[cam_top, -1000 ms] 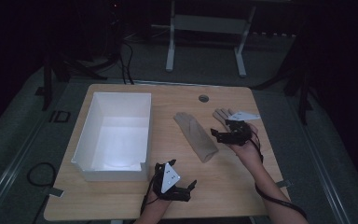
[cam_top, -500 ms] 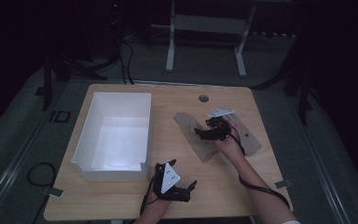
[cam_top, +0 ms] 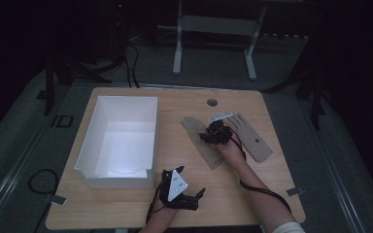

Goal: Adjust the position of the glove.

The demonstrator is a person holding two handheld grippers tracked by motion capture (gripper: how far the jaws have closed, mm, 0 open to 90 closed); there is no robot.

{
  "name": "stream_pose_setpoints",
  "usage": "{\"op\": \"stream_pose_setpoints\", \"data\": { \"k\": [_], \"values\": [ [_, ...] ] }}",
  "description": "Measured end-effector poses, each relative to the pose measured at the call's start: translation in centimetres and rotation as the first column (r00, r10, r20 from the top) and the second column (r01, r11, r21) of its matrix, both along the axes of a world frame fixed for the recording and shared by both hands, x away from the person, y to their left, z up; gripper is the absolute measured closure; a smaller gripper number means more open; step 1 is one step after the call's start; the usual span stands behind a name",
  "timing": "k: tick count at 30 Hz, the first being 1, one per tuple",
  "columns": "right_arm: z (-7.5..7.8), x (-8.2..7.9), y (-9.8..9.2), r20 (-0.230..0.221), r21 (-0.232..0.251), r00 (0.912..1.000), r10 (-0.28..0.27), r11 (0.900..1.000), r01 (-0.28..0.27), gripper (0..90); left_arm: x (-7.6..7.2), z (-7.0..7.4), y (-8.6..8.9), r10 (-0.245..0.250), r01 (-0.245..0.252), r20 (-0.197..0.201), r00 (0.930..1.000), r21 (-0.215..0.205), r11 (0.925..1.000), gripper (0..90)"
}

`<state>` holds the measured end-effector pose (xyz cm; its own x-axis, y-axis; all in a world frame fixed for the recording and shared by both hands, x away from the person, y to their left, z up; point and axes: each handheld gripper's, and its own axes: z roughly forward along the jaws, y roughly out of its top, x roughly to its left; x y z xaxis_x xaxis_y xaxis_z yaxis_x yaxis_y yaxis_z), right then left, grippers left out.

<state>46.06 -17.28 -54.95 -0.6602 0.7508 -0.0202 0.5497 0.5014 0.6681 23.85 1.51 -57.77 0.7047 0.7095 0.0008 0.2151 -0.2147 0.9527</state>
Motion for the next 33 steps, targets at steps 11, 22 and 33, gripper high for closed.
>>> {"op": "stream_pose_setpoints", "data": {
  "k": [11, 22, 33],
  "values": [
    [-0.9, -0.2, 0.2, -0.003, 0.000, 0.9995, 0.031, 1.000, -0.031, 75.8, 0.0, 0.0, 0.0, 0.000, 0.000, -0.003, 1.0000, 0.005, 1.0000, 0.4],
    [0.9, -1.8, 0.5, -0.019, 0.104, 0.9965, -0.082, 0.991, 0.083, 80.8, 0.0, 0.0, -0.1, 0.000, 0.000, -0.001, 1.0000, 0.009, 1.0000, 0.4],
    [5.0, -5.1, 0.0, 0.063, 0.184, 0.9787, -0.195, 0.966, 0.181, 80.8, -0.1, 0.0, -0.2, 0.005, -0.006, 0.007, 1.0000, 0.014, 0.9999, 0.4]
  ]
}}
